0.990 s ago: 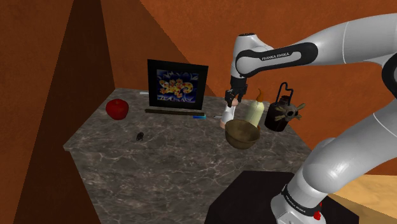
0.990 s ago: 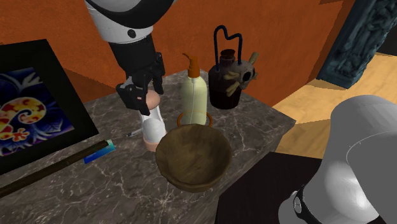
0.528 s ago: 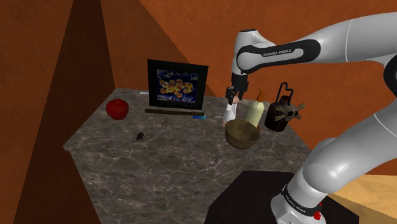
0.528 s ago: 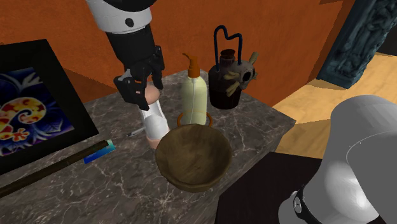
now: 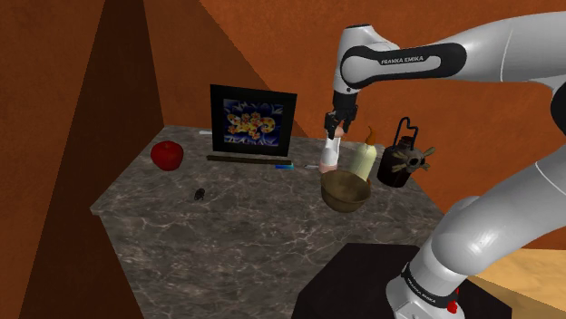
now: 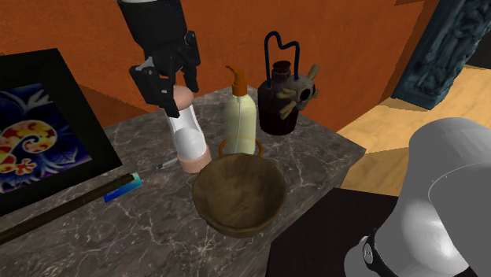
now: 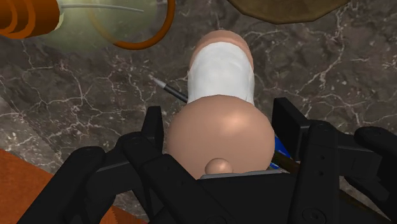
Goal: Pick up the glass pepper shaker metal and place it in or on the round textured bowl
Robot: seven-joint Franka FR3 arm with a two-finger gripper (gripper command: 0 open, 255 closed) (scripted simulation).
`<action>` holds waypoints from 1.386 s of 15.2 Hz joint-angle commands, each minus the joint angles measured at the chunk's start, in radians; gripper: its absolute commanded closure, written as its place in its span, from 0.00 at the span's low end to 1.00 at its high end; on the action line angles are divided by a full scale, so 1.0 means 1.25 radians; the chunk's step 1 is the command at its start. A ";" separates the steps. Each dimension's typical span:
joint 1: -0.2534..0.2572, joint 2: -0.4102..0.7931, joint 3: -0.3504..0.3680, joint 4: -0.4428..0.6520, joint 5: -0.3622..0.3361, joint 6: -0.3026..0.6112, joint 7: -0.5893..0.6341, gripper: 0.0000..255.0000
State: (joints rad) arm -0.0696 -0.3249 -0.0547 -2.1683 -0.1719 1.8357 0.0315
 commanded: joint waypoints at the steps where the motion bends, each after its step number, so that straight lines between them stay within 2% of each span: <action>1: 0.001 -0.002 0.002 0.021 0.002 -0.023 -0.002 1.00; 21: 0.002 0.022 0.008 0.253 0.008 -0.230 -0.029 1.00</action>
State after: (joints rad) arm -0.0662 -0.3022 -0.0445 -1.8657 -0.1615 1.5578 -0.0030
